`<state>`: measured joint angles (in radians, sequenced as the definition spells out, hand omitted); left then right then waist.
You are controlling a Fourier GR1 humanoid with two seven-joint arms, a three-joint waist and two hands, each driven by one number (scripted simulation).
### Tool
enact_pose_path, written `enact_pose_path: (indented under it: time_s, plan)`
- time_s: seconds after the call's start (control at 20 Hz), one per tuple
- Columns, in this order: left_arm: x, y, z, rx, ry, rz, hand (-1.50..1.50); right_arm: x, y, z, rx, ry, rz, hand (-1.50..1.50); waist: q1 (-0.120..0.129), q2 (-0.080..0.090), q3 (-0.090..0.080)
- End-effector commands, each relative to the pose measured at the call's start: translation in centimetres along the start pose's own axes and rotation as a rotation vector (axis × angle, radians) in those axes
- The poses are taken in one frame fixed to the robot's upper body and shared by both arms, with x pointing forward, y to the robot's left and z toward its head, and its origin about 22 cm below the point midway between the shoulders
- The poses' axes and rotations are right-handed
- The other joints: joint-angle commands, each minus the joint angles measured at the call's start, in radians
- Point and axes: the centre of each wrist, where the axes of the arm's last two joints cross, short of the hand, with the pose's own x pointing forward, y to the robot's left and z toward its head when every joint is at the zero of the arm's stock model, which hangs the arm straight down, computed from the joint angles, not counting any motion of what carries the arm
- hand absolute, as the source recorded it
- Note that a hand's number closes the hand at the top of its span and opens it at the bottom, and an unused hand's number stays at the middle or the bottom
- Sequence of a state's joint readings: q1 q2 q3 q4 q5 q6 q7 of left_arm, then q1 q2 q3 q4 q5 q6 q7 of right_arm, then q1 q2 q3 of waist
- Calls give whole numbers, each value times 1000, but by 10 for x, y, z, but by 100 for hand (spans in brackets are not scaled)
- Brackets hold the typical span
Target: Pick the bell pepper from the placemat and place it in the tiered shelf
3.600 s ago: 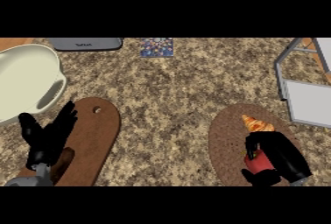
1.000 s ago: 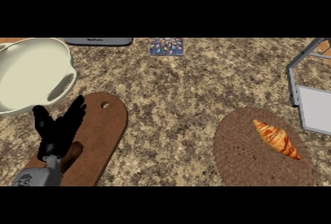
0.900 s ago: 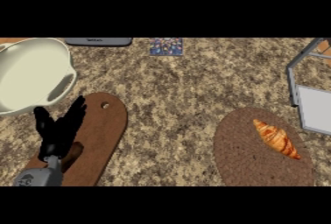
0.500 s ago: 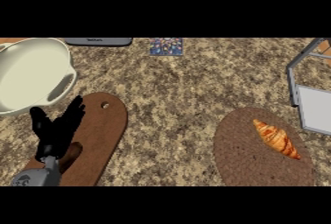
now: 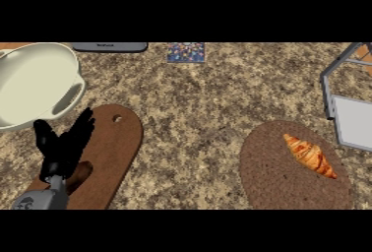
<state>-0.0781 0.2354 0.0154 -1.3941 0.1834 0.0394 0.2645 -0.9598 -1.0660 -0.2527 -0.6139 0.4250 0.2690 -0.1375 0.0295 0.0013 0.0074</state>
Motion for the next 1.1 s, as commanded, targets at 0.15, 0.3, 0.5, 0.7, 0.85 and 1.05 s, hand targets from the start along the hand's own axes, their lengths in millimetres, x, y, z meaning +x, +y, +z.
enact_pose_path:
  time_s: [0.15, 0.3, 0.5, 0.7, 0.85, 1.05]
  plan:
    - [-13, -9, -6, -8, 89, 7, 0, 6, -17, -6, -58, 62, -154, 150, -9, 6, -8]
    - [-24, 10, 2, 9, 95, 10, 0, 0, -12, -7, -96, 92, -261, -150, -5, 6, -7]
    - [-11, -4, -3, 17, 80, 5, 0, -11, -5, -7, -133, 95, -411, -150, -9, 7, -6]
    - [-28, 1, 2, 7, 77, -3, 0, 7, -13, -15, -143, 104, -558, -150, -1, 9, -7]
    - [-21, -11, -1, 19, 84, 1, 0, -3, -42, -3, -171, 116, -680, -150, -16, 4, -7]
    - [-20, -10, 8, -12, 82, 21, 0, -15, -60, 8, -351, 167, -690, -150, 1, 9, -6]
